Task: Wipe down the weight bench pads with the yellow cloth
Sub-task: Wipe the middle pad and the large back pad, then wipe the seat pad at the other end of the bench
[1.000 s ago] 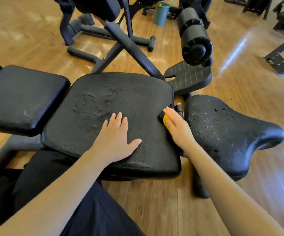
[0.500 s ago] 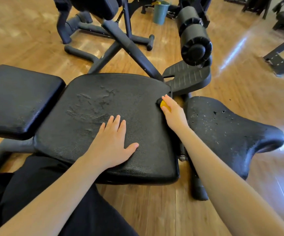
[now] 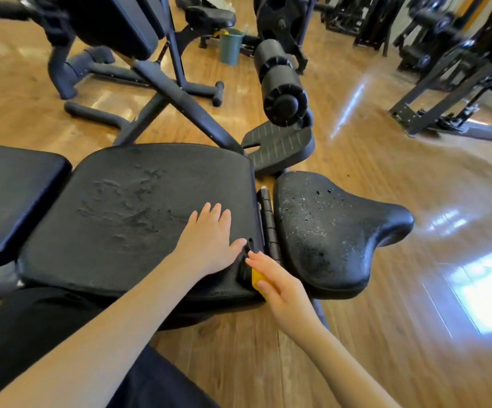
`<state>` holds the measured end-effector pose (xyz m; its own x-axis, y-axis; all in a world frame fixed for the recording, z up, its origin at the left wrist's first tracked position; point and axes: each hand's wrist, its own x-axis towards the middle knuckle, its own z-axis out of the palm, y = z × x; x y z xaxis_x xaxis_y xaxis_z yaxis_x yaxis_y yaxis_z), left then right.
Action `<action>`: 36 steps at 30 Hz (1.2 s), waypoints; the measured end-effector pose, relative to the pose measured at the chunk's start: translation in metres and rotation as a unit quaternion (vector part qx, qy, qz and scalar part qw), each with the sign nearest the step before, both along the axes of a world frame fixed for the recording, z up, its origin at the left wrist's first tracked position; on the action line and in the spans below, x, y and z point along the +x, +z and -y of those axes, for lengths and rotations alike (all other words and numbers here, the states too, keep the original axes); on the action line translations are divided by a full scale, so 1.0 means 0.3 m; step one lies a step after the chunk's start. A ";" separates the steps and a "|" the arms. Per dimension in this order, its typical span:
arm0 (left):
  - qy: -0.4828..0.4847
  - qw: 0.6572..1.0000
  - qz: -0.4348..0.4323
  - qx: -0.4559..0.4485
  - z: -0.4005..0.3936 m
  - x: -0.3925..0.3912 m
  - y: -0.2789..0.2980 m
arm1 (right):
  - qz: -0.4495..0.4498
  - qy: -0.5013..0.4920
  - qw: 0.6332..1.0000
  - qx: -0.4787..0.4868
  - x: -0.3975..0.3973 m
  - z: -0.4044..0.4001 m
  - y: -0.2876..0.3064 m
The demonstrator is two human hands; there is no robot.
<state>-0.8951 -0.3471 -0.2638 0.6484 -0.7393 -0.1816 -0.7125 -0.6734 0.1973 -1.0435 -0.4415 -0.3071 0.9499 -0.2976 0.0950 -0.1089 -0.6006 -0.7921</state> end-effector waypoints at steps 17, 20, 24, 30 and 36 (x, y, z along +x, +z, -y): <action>-0.070 0.997 -0.001 0.025 -0.060 -0.104 -0.035 | 0.008 -0.089 0.928 -0.362 -0.169 0.271 -0.087; -0.066 0.998 -0.007 0.021 -0.055 -0.106 -0.032 | -0.002 -0.070 0.920 -0.385 -0.096 0.267 -0.080; -0.063 0.998 -0.004 0.023 -0.052 -0.109 -0.033 | -0.069 -0.039 0.894 -0.441 0.000 0.251 -0.043; -0.064 0.998 -0.012 0.005 -0.063 -0.106 -0.031 | -0.085 -0.082 0.888 -0.445 -0.102 0.190 -0.077; -0.065 0.998 -0.008 0.012 -0.059 -0.103 -0.030 | -0.125 -0.072 0.896 -0.420 0.044 0.198 -0.031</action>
<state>-0.9261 -0.3296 -0.2728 0.5446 -0.8123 -0.2087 -0.7910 -0.5802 0.1944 -1.0305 -0.5009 -0.3163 0.9302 -0.3422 0.1326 -0.3442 -0.9389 -0.0084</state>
